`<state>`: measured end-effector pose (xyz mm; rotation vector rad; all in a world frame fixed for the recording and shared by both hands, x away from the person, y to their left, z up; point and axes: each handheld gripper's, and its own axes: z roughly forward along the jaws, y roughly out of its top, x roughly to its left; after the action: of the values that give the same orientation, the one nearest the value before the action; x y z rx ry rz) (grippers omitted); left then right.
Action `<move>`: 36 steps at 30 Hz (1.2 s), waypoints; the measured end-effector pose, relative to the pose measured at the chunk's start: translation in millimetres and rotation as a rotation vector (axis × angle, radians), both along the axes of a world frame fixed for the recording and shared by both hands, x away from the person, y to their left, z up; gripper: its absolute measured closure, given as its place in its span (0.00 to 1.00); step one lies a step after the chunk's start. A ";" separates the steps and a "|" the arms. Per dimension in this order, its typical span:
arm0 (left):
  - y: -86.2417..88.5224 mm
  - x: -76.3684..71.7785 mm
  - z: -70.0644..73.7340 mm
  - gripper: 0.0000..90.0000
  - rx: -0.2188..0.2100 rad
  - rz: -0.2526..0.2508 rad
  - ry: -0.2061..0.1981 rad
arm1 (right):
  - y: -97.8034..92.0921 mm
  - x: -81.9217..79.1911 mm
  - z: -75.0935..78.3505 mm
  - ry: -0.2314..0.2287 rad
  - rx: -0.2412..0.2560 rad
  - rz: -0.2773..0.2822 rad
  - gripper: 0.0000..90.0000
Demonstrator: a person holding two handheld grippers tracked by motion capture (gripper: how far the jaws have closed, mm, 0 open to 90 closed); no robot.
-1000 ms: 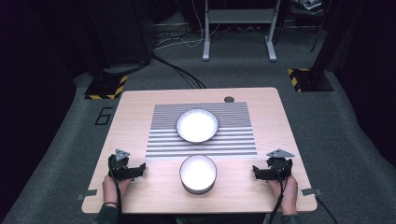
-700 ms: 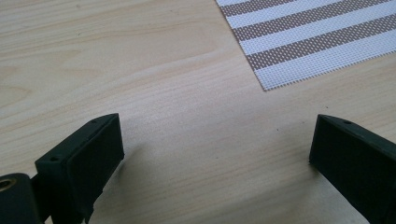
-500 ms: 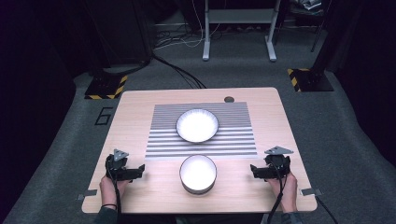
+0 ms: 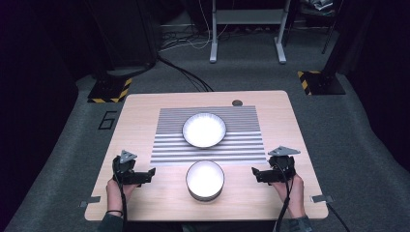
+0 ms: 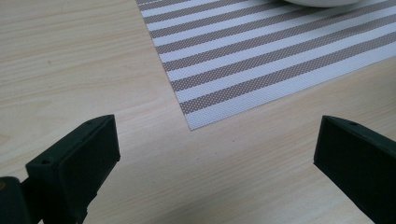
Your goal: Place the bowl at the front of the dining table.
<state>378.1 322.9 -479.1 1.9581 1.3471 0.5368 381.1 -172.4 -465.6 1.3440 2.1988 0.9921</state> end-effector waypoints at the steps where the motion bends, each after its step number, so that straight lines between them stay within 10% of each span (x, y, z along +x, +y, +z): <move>1: -0.8 0.1 2.1 0.00 0.001 -0.005 -0.002 | 1.6 -0.4 1.5 0.000 0.001 0.004 0.01; 36: -50.2 -8.5 55.7 0.02 -0.041 -0.177 -0.035 | 63.2 -9.9 47.8 -0.030 0.029 0.194 0.04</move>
<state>369.6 272.7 -423.4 2.0015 1.1414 0.4535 371.2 -109.3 -417.9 1.1361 2.3339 1.1091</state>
